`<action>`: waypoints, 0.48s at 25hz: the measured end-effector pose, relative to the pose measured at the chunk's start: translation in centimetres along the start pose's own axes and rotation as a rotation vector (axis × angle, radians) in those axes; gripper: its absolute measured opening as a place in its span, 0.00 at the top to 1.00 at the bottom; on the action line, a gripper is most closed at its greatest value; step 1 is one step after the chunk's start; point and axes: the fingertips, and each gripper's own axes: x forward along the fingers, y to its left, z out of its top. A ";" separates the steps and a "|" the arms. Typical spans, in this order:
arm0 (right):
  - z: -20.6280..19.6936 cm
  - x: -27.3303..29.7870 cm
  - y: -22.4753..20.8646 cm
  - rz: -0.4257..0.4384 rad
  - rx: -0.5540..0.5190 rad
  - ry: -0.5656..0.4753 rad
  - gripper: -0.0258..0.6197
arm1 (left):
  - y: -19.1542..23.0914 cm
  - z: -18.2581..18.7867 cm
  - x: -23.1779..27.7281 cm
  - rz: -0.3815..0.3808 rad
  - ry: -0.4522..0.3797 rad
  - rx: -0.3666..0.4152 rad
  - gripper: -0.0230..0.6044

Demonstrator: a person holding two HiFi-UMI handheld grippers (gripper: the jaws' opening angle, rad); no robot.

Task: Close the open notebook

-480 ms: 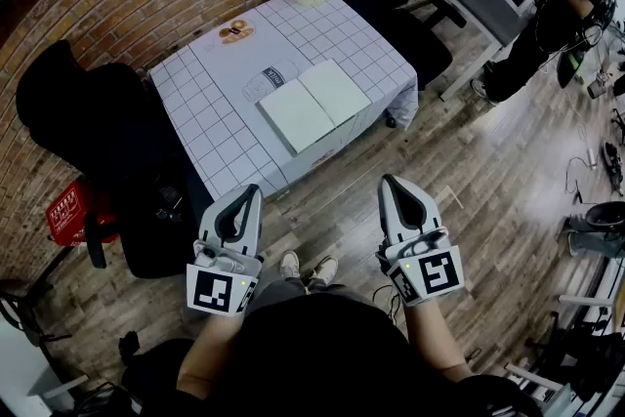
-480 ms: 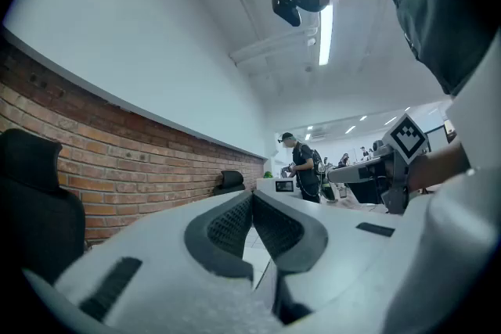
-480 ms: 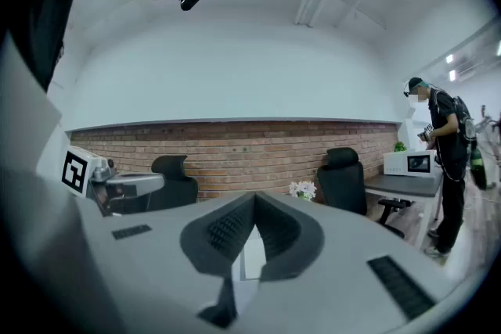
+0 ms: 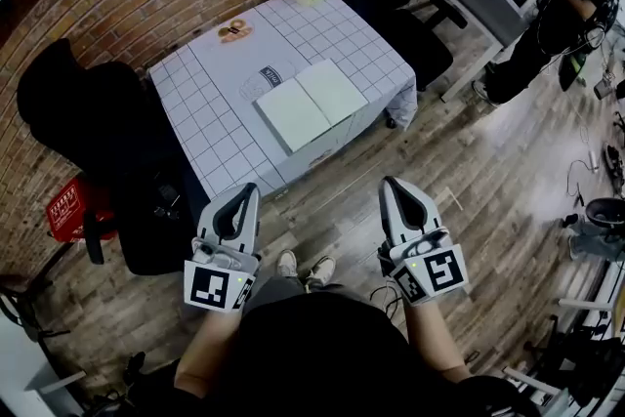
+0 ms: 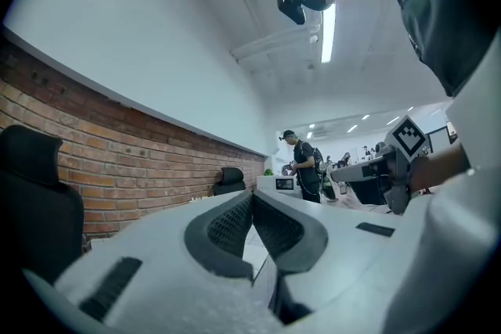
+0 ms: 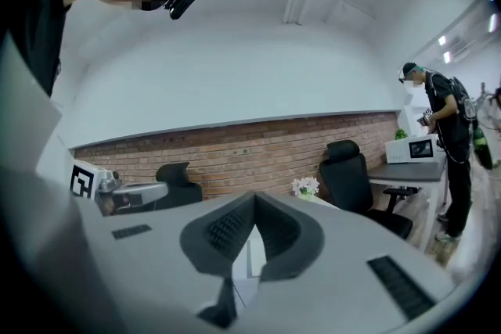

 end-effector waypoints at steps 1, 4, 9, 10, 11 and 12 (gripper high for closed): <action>-0.3 -0.3 -0.2 0.006 0.001 0.005 0.94 | -0.2 -0.1 0.1 0.002 -0.001 0.003 0.93; -0.9 -1.2 -0.8 0.021 -0.001 0.011 0.94 | -0.9 -0.1 0.4 0.013 -0.014 0.014 0.93; -1.8 -1.9 -1.6 0.037 0.015 0.024 0.94 | -1.2 -0.7 0.2 0.037 0.004 0.006 0.93; -1.9 -2.0 -1.8 0.038 0.016 0.028 0.94 | -1.3 -1.0 0.2 0.037 0.013 0.004 0.93; -2.0 -2.0 -1.9 0.039 0.016 0.031 0.94 | -1.3 -1.3 0.3 0.037 0.022 0.001 0.93; -2.1 -2.0 -2.2 0.039 0.016 0.032 0.94 | -1.3 -1.7 0.5 0.037 0.028 -0.003 0.93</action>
